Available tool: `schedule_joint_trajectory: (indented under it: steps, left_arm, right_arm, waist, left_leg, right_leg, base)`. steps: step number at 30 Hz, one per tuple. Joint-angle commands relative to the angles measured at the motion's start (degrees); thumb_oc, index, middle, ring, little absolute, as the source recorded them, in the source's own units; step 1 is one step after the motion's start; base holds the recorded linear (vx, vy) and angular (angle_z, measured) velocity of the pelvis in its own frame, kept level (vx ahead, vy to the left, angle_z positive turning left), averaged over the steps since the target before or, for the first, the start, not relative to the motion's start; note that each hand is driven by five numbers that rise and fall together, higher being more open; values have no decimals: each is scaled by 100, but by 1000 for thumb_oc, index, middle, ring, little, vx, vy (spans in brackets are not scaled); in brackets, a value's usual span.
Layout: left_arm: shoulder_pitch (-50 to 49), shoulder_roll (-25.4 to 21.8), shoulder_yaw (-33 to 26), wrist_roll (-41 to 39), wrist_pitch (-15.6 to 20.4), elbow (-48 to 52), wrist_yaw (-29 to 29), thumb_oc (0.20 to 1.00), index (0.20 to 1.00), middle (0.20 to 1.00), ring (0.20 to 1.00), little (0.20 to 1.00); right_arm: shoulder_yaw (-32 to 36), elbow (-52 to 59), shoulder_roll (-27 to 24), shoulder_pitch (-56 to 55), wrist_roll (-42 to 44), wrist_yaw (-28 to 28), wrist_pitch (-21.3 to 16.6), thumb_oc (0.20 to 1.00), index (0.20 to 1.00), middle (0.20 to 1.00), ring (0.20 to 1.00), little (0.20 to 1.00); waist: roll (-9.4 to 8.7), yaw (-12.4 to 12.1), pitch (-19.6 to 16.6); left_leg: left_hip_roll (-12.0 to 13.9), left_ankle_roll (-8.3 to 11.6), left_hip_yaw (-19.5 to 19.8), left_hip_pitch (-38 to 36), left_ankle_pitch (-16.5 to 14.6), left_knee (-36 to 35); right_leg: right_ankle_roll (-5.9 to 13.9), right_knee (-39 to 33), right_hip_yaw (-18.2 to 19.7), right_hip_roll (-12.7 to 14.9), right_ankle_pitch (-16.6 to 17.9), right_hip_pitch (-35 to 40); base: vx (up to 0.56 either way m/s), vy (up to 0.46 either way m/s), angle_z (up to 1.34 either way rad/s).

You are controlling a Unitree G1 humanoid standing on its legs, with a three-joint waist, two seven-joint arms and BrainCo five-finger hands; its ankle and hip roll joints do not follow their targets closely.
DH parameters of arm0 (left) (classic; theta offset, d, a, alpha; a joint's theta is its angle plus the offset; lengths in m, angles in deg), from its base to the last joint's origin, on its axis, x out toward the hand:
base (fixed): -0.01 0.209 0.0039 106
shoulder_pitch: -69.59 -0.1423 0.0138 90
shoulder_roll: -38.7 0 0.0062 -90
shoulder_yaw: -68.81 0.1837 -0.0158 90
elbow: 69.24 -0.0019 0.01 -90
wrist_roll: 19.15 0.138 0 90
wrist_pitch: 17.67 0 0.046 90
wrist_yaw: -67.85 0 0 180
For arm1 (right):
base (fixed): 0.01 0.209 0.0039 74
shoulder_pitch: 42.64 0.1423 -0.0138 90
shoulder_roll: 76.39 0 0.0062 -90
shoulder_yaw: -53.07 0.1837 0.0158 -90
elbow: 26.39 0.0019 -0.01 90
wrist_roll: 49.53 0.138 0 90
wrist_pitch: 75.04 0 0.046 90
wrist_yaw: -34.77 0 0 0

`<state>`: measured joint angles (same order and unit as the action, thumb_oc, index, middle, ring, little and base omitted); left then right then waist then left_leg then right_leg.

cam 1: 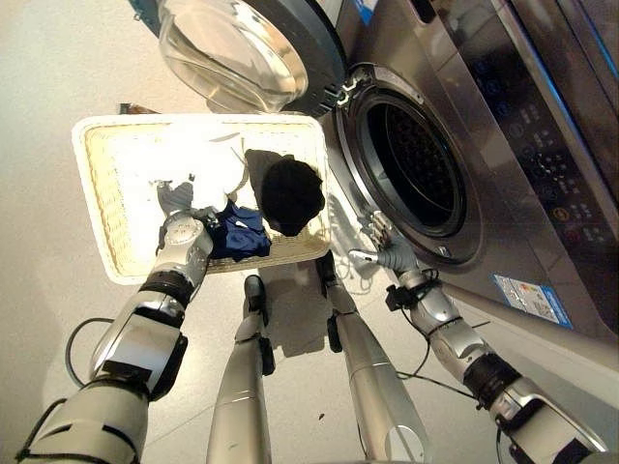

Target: Put the clothes into the washing machine.

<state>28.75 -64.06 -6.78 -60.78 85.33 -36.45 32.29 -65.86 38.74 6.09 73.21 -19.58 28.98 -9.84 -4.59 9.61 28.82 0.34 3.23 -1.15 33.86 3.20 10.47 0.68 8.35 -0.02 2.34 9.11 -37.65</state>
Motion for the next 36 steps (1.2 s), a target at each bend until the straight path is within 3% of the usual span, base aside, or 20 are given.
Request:
schedule_joint_trajectory:
  steps: [1, 6, 11, 12, 15, 18, 20, 22, 26, 36]
  left_arm:
    - [-106, -355, -244, 968, 368, 567, -342, 200, 200, 200, 200, 200]
    - [-535, -348, -112, 1844, 217, 1126, -255, 200, 200, 200, 200, 200]
    - [-891, -305, 182, 2347, 564, 1839, 693, 200, 200, 200, 200, 200]
    - [-1045, -277, 311, 2239, 773, 2265, 1496, 200, 200, 200, 200, 200]
    - [-1300, -263, 528, 1650, 976, 2952, 3055, 200, 200, 200, 200, 200]
    - [-1381, -273, 683, 1203, 863, 3388, 4014, 200, 200, 200, 200, 200]
    - [-1435, -340, 872, 756, 572, 3908, 4915, 200, 200, 200, 200, 200]
    - [-1385, -403, 1053, 427, 328, 4205, 5463, 200, 200, 200, 200, 200]
    - [-1265, -488, 1336, -13, 85, 4525, 6028, 200, 200, 200, 200, 200]
    - [-1146, -636, 1804, -422, -298, 4948, 6452, 200, 200, 200, 200, 200]
  right_arm:
    - [350, 891, -134, 31, 72, 81, -241, 1000, 1000, 1000, 1000, 1000]
    - [333, 1168, -143, 244, 62, 281, 101, 1000, 1000, 1000, 1000, 1000]
    - [253, 1308, -106, 431, -24, 476, 360, 1000, 1000, 1000, 1000, 1000]
    - [187, 1309, -99, 535, -183, 548, 525, 1000, 1000, 1000, 1000, 1000]
    - [-5, 1188, -120, 731, -478, 723, 951, 1000, 1000, 1000, 1000, 1000]
    - [-159, 1046, -140, 881, -543, 887, 1153, 1000, 1000, 1000, 1000, 1000]
    - [-318, 962, -233, 1036, -577, 1067, 1356, 1000, 1000, 1000, 1000, 1000]
    - [-462, 910, -322, 1159, -464, 1185, 1474, 1000, 1000, 1000, 1000, 1000]
    - [-702, 893, -412, 1338, -256, 1429, 1755, 1000, 1000, 1000, 1000, 1000]
    - [-1167, 1020, -479, 1348, 436, 1997, 2251, 1000, 1000, 1000, 1000, 1000]
  waist:
    - [194, -243, 98]
    - [261, -441, 98]
    - [352, -627, 98]
    - [414, -697, 98]
    - [531, -807, 98]
    - [586, -862, 98]
    - [627, -901, 98]
    - [645, -908, 98]
    - [646, -888, 98]
    - [605, -826, 98]
  left_leg:
    - [-209, 37, -236, -321, 55, -328]
    - [-235, 52, -143, -523, 7, -244]
    - [-275, 43, -73, -654, 16, -221]
    - [-288, 37, -62, -727, 28, -253]
    - [-322, 20, -26, -864, 10, -263]
    - [-346, 10, -13, -895, 28, -266]
    - [-358, 7, 1, -959, 33, -291]
    - [-363, 3, 2, -1018, 34, -320]
    - [-363, -4, -38, -1112, 38, -390]
    - [-319, -19, -160, -1224, 42, -509]
  right_leg:
    - [131, -6, -301, -277, -639, 420]
    - [134, 27, -447, -182, -724, 674]
    - [154, 21, -554, -102, -730, 862]
    - [164, 12, -590, -75, -735, 938]
    - [172, 40, -662, -15, -784, 1085]
    - [173, 41, -711, 19, -777, 1133]
    - [171, 30, -758, 33, -777, 1209]
    - [178, 7, -788, 42, -767, 1267]
    - [195, -53, -795, 36, -733, 1336]
    - [238, -186, -768, 20, -638, 1403]
  base:
    - [-45, -27, 15]
    - [-30, -12, 17]
    - [-41, 2, 12]
    - [-31, 39, 10]
    - [-29, 41, 17]
    - [-12, 24, 8]
    - [-9, 10, 8]
    - [-9, -3, 9]
    - [0, -1, 1]
    - [1, -7, 0]
